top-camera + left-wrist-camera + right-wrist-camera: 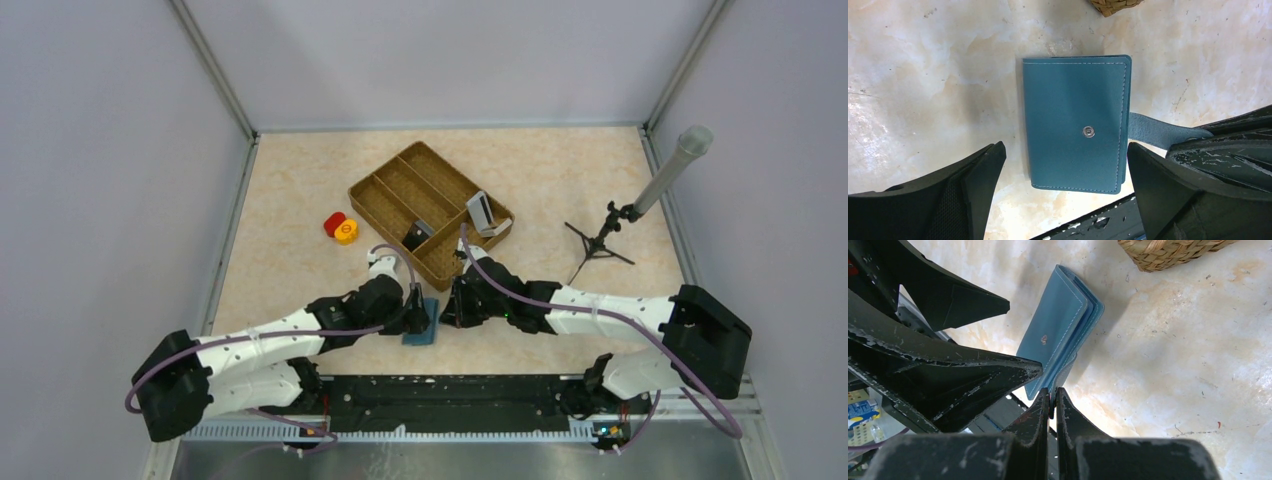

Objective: Put the credit cards into the card holder
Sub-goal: Open the card holder at the center of the board.

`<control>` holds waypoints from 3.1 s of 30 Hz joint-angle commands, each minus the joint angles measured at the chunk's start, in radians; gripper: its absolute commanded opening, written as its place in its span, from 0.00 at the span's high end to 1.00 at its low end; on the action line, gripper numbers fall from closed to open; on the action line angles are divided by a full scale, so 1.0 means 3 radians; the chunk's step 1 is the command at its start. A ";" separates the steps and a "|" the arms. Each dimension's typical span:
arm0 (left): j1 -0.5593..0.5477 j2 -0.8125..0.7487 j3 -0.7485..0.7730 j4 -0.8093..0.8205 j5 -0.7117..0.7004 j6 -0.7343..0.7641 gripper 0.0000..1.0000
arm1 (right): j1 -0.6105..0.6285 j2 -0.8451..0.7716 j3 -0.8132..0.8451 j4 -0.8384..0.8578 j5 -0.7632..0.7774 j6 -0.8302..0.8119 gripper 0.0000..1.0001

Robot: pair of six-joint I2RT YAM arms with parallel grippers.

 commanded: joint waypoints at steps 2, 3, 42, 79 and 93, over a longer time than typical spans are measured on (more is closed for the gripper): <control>-0.0012 -0.0039 -0.0051 0.0072 -0.0022 0.0000 0.01 | 0.0019 -0.0050 0.0015 0.0031 0.0038 -0.0042 1.00; -0.0012 -0.0014 -0.0046 0.0065 -0.0017 0.0003 0.01 | 0.0015 -0.0051 0.0015 0.0031 0.0041 -0.0045 1.00; -0.0037 0.0177 0.0170 -0.0372 -0.0373 0.0227 0.03 | 0.0016 -0.0043 0.0005 -0.0062 0.0125 -0.0042 1.00; -0.0029 0.0222 0.0454 -0.0557 -0.0864 0.0438 0.01 | 0.0018 0.0073 0.0026 -0.0093 0.0074 -0.0070 1.00; -0.0033 0.0159 0.0521 -0.0628 -0.1208 0.0470 0.01 | 0.0017 0.0046 -0.0005 -0.0171 0.0093 -0.0056 1.00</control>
